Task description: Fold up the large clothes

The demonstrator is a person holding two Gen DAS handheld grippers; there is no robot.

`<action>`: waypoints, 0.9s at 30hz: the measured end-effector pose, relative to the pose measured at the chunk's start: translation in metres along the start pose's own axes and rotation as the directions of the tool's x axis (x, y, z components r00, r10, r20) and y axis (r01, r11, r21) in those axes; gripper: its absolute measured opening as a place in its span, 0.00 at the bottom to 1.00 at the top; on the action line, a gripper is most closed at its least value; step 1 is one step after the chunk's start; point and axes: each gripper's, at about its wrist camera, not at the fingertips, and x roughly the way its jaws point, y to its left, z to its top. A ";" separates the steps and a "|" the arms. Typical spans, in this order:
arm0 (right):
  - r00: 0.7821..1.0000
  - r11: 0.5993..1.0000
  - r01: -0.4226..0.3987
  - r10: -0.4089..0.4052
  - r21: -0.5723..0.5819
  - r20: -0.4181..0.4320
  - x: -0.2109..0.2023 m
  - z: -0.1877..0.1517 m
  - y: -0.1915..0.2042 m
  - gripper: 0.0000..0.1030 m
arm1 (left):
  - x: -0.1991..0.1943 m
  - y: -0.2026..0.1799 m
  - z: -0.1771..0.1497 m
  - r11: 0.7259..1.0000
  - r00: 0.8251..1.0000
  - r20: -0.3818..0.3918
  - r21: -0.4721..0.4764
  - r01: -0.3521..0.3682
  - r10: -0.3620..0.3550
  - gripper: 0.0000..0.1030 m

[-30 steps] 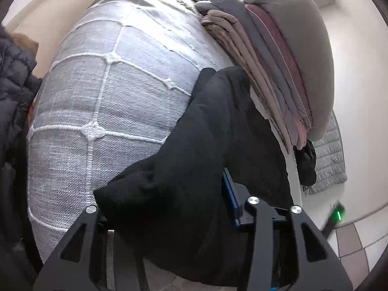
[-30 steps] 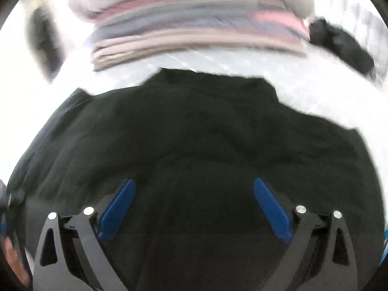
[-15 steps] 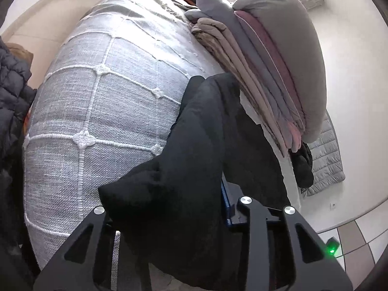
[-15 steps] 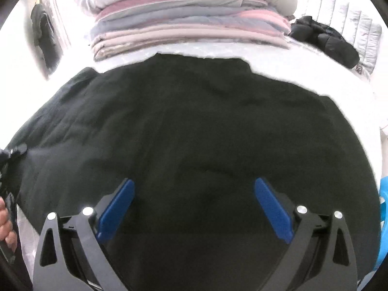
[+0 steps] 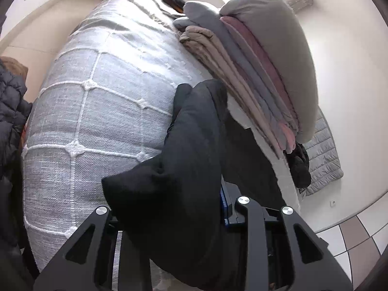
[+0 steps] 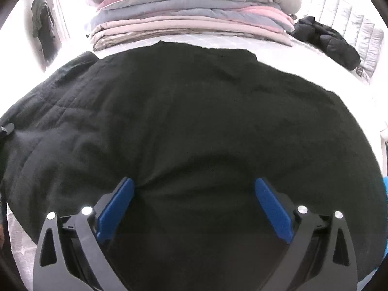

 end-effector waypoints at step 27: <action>0.969 0.977 -0.187 0.201 0.104 -0.143 0.008 0.016 -0.030 0.94 | -0.031 -0.217 -0.051 0.864 0.958 0.066 0.454 0.219 -0.278 0.24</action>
